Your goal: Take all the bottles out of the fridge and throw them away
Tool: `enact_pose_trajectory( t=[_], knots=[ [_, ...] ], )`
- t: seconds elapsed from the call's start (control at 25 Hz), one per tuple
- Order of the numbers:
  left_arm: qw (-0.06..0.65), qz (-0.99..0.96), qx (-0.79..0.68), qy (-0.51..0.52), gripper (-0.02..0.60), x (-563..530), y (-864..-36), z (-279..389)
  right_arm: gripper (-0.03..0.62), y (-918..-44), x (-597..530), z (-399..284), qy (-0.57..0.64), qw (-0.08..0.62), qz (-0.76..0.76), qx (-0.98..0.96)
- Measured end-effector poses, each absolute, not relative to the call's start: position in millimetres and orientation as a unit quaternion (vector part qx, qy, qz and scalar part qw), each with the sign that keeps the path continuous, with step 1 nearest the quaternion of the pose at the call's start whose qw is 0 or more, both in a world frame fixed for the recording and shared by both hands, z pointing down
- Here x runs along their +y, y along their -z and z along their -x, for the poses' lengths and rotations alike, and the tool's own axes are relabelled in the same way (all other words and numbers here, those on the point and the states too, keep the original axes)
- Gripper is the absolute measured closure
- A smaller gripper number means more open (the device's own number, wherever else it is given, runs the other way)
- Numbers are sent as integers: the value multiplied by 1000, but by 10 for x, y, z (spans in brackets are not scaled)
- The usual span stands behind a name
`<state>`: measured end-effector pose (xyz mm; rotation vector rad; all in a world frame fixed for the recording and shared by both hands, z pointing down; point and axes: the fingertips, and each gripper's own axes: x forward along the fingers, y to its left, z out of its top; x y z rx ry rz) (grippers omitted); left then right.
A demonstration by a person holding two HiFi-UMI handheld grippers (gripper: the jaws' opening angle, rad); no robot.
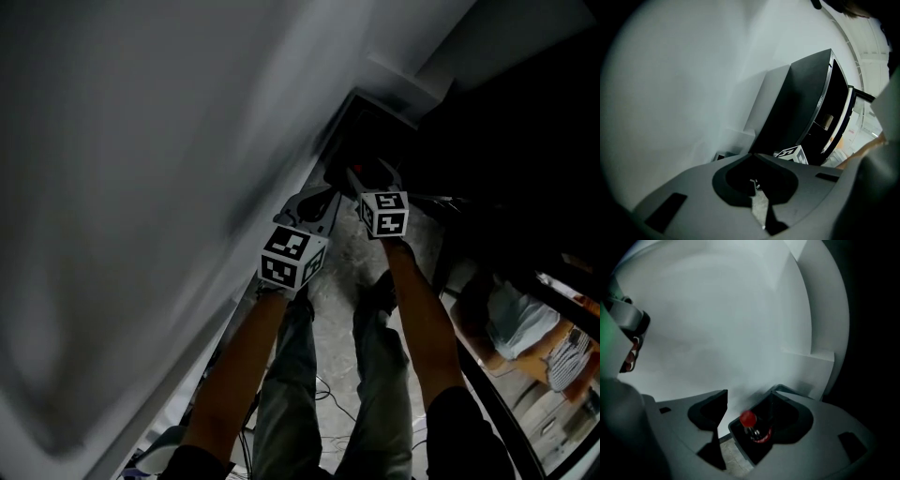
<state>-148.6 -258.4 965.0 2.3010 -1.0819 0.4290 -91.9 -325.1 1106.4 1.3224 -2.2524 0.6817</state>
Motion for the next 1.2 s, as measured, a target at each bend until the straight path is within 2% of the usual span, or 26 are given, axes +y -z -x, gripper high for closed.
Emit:
enact_pose_trajectory(
  t=[0.2,0.28,0.56,0.92,1.2],
  knots=[
    [283,-858,-403,-148,580,-2564,-9664,1491,335,-10758,-3266,955,-212,209,-483,-823],
    [284,-857,-405,-143,580,-2534,-9592,1511,371,-10590,-3186,917,-206,207,-486,-824],
    [272,-859,-409,-145,580,-2403,-8870,1473,576,-9655,-2807,574,-223,174,-526,-802],
    [245,-881,-382,-136,580,-2253,-7428,1315,586,-8002,-2441,360,-266,121,-555,-779],
    [228,-900,-358,-101,580,-2157,-6204,1053,586,-6525,-2201,183,-237,93,-581,-773]
  ],
)
